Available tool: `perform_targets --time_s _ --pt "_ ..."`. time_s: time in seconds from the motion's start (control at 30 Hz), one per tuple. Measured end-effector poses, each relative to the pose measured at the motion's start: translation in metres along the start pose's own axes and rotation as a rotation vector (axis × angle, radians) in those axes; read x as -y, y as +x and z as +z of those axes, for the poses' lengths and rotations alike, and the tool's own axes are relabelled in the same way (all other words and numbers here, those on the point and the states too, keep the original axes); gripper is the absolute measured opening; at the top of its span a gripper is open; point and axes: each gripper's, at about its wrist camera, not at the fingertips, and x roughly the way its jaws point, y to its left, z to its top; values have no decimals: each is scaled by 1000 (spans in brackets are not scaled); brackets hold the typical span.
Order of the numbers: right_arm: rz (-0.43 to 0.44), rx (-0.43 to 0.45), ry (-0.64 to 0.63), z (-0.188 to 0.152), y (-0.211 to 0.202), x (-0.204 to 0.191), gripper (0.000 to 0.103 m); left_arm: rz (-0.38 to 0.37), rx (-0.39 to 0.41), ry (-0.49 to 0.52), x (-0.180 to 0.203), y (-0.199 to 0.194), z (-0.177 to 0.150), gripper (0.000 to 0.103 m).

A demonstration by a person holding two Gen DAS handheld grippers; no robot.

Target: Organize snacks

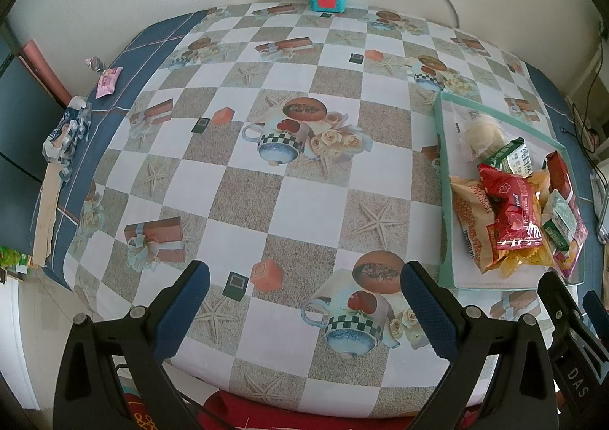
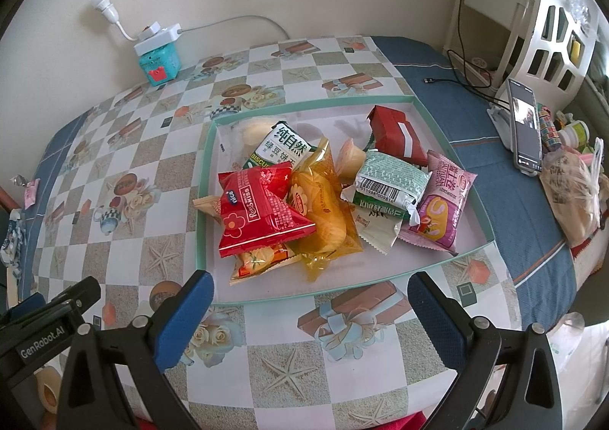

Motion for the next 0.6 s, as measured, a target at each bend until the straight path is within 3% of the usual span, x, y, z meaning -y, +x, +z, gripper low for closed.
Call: perform_targets --time_s 0.6 --pt "0 -1 -1 0 0 0 103 4 18 -2 3 -5 1 100"
